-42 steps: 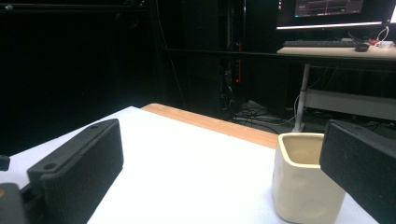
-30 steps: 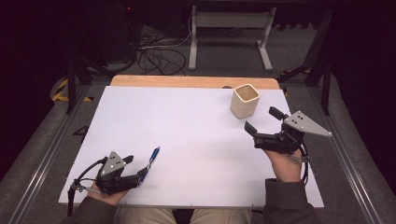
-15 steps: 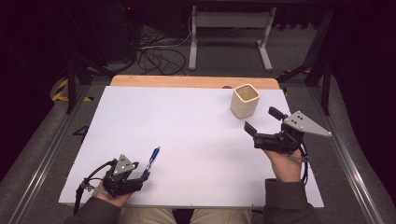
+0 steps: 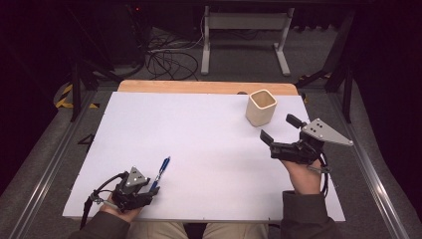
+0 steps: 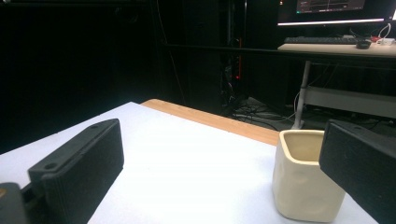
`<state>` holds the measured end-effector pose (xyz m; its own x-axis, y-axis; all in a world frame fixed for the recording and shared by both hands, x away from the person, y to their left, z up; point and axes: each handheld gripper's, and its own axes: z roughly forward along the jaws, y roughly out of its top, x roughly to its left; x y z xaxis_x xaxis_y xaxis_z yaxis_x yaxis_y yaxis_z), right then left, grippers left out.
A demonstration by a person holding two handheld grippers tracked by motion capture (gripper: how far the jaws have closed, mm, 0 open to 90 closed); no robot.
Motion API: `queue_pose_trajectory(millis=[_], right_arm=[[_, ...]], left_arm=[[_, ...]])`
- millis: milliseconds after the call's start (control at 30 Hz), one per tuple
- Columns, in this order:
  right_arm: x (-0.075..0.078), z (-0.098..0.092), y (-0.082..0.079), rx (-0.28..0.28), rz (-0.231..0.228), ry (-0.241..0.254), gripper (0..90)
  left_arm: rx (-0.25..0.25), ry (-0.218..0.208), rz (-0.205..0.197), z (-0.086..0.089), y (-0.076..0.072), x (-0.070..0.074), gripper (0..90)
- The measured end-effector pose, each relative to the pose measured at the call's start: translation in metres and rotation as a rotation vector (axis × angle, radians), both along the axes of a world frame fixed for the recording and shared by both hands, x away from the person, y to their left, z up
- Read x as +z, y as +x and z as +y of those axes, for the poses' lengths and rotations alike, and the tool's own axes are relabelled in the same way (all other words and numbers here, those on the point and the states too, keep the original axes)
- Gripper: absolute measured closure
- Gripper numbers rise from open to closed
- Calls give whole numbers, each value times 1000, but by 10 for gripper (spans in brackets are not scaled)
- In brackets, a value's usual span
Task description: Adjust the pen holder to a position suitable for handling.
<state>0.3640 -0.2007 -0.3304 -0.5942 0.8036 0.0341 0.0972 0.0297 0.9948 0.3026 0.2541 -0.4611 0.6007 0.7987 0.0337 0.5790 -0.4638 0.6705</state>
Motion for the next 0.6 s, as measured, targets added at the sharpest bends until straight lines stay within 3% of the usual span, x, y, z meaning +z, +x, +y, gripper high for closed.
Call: queue_pose_trajectory(millis=[200, 367, 600], right_arm=[[0, 0, 0, 2, 4, -2, 5], [0, 2, 0, 7, 1, -7, 6], [0, 1, -1, 6, 4, -6, 7]], left_arm=[[-5, -6, 4, 1, 0, 0, 569], [-16, -15, 10, 1, 0, 0, 689], [-25, -28, 19, 3, 1, 1, 767]])
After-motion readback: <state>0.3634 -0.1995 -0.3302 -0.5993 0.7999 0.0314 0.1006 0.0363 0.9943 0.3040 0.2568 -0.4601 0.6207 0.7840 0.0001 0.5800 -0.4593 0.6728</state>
